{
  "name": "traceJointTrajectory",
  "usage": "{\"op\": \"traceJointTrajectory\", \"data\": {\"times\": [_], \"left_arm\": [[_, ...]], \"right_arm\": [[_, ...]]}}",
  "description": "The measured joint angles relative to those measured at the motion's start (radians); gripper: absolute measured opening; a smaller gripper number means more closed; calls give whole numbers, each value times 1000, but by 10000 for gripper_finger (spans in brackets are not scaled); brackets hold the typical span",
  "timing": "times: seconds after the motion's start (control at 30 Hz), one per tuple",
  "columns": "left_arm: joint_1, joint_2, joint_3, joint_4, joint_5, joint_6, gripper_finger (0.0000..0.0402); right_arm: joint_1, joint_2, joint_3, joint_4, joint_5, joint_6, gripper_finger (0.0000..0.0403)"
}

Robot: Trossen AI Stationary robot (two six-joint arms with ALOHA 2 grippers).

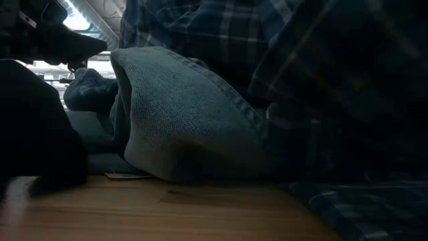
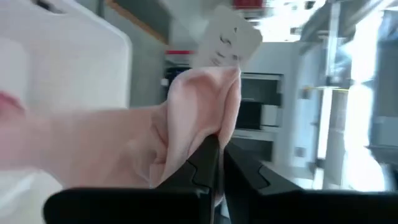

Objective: Sort clothes
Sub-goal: Put the light pink sock into the white laundry bin

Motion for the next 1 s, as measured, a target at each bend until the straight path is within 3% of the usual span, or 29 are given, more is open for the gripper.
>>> {"op": "traceJointTrajectory", "data": {"times": [0.23,0.4,0.6,0.7,0.83,1.0], "left_arm": [[0,0,0,0,0,0,1],[0,0,0,0,0,0,1],[0,-1,0,0,0,0,1],[0,-1,0,0,0,0,1],[0,0,0,0,0,0,1],[0,0,0,0,0,0,1]], "right_arm": [[-83,12,-1,-155,-231,220,32],[-116,25,-1,-191,-336,252,73],[-113,38,-1,-190,-385,251,157],[-112,38,-1,-192,-466,253,190],[-93,38,-1,-239,-539,281,212],[10,38,-1,-278,-505,306,215]]}}
